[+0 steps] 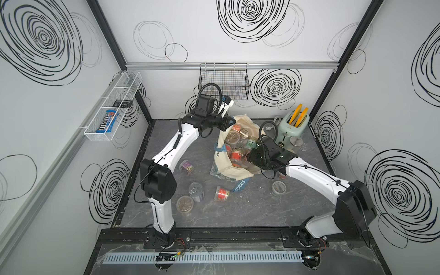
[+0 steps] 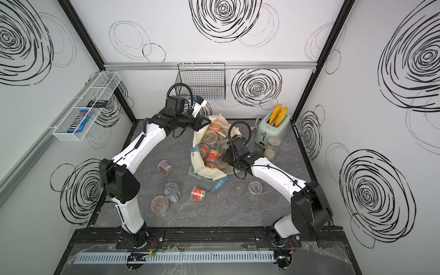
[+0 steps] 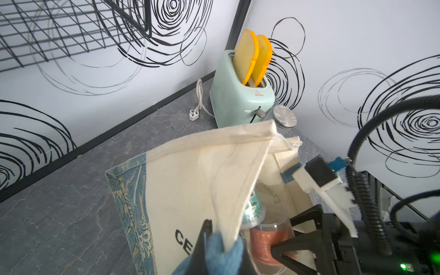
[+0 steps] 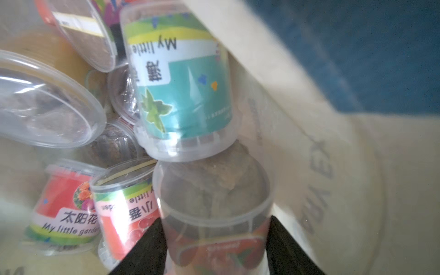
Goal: Take out the seed jars from the canvas bag
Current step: Pick up the seed jar from the canvas bag.
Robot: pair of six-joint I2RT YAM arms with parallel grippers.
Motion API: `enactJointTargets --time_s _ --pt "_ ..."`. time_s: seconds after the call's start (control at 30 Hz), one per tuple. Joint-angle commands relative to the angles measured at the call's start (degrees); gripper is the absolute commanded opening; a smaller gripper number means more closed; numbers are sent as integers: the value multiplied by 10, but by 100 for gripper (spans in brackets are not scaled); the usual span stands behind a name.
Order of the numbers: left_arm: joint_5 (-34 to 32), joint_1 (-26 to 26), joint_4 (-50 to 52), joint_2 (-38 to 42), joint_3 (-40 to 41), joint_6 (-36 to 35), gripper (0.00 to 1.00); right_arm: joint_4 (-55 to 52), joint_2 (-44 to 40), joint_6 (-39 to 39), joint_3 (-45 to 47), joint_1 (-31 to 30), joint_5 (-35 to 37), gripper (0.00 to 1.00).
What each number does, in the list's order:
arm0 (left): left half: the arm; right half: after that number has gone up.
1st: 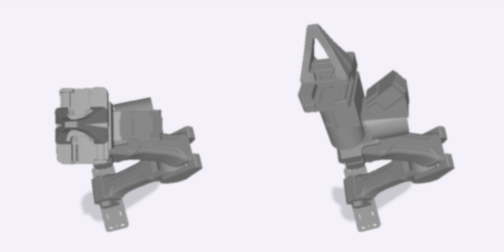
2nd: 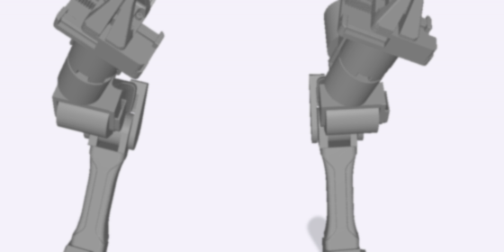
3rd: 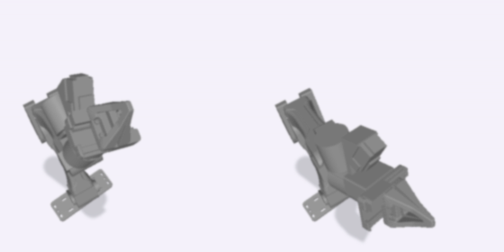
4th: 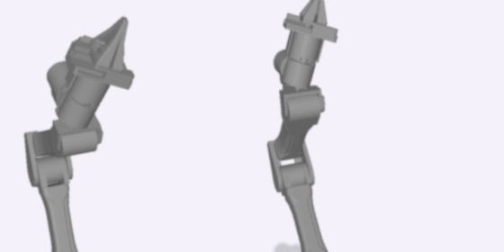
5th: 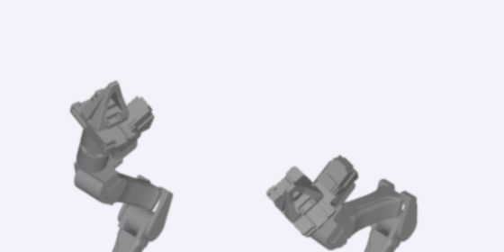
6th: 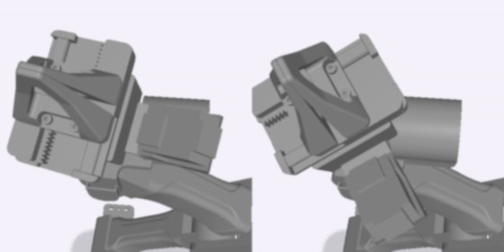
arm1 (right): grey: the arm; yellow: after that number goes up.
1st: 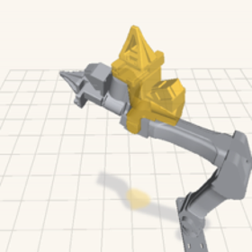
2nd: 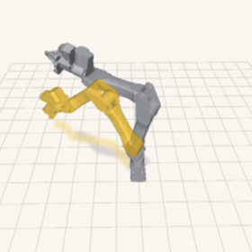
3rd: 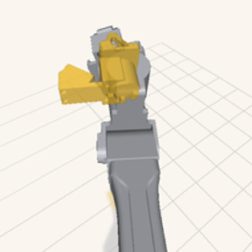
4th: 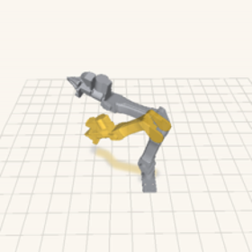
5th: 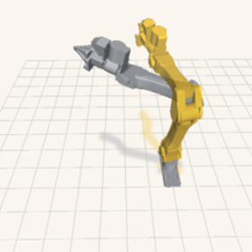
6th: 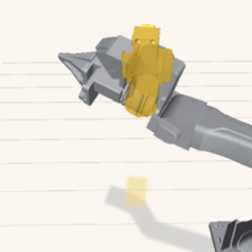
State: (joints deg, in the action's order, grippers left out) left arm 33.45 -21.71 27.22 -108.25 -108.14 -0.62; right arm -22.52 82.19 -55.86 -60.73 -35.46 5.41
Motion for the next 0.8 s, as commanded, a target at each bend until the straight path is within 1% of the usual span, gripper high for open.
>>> enactJointTargets --time_s 0.0,0.27,0.77 --pt "41 0 -84 45 -6 -2 0 7 -30 10 10 7 24 63" --pt "42 2 -89 40 -5 -1 0 -26 -58 12 -3 10 8 63" --pt "55 16 -109 14 2 8 0 -103 -176 22 -15 24 -4 64"
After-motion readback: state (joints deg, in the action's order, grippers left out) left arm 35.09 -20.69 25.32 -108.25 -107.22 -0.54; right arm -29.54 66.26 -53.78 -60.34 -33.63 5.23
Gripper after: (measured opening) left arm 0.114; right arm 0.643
